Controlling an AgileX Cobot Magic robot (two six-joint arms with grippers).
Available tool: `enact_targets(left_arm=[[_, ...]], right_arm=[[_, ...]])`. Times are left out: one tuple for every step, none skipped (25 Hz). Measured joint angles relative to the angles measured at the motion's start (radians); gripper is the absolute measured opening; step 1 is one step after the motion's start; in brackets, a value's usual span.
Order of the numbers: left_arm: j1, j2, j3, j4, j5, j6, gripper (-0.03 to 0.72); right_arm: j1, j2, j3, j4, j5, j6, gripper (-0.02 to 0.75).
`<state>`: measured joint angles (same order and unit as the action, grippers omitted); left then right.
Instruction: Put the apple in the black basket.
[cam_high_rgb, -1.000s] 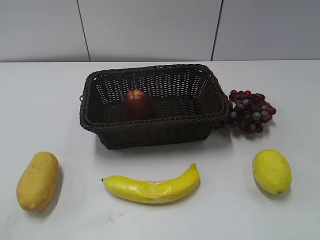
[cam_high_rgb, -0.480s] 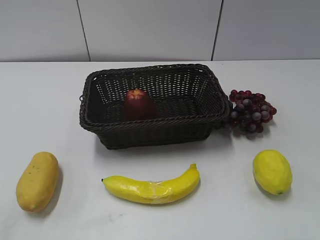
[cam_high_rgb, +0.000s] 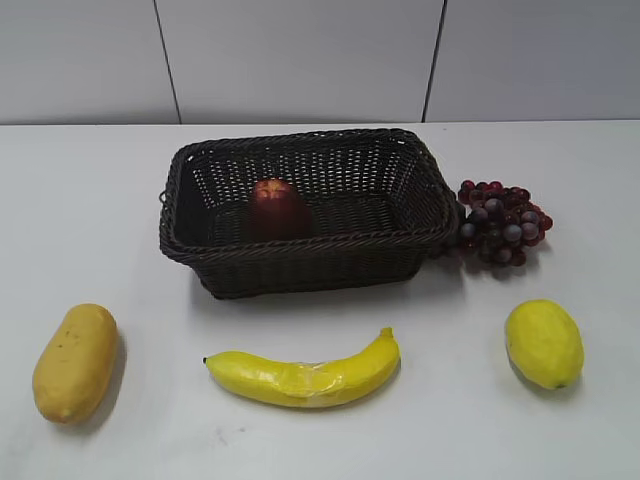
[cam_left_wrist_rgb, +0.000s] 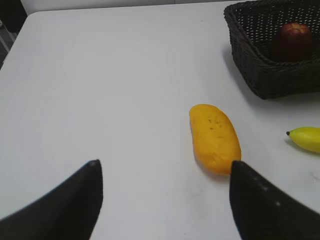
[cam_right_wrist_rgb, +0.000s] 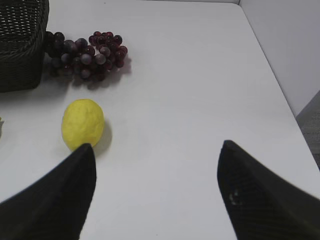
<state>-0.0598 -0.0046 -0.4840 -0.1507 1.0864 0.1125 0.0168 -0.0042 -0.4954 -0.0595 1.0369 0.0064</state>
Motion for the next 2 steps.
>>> enact_targets(left_arm=[[0.0, 0.0, 0.0, 0.0, 0.0, 0.0, 0.589], [0.0, 0.0, 0.0, 0.0, 0.0, 0.0, 0.589]], right_arm=[[0.0, 0.0, 0.0, 0.0, 0.0, 0.0, 0.571], [0.0, 0.0, 0.0, 0.0, 0.0, 0.0, 0.571]])
